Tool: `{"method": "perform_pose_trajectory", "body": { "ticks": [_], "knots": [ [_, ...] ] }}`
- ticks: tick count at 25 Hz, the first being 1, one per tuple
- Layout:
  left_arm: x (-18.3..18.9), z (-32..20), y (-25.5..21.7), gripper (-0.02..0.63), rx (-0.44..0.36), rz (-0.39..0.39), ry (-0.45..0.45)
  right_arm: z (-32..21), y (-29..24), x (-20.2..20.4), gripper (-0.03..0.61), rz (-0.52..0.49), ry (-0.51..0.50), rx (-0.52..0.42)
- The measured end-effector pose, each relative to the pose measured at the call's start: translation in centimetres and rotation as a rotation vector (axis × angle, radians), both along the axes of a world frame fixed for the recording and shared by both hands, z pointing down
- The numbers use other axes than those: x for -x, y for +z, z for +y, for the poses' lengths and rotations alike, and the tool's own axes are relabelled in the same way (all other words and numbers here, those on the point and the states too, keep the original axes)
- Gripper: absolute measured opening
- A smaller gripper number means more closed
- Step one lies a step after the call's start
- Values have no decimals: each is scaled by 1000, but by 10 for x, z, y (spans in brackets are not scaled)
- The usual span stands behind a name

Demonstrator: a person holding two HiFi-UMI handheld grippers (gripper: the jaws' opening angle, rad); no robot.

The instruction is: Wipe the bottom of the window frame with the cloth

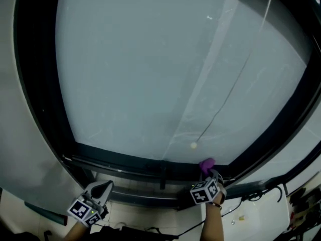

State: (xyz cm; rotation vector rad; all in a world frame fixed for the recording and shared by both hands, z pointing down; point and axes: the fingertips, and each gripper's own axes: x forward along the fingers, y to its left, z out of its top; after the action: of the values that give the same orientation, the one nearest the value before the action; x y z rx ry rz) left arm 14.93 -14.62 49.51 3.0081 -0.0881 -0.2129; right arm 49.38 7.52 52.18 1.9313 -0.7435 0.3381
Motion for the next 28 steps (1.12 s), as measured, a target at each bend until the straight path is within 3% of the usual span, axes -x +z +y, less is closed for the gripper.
{"method": "perform_pose_trajectory", "body": {
  "ticks": [11, 28],
  "knots": [
    [22, -14, 7, 5, -3, -42, 15, -27, -4, 28, 91, -12, -18, -46],
    [49, -5, 2, 5, 1, -29, -138, -79, -2, 72, 91, -63, -229, -69]
  ]
}}
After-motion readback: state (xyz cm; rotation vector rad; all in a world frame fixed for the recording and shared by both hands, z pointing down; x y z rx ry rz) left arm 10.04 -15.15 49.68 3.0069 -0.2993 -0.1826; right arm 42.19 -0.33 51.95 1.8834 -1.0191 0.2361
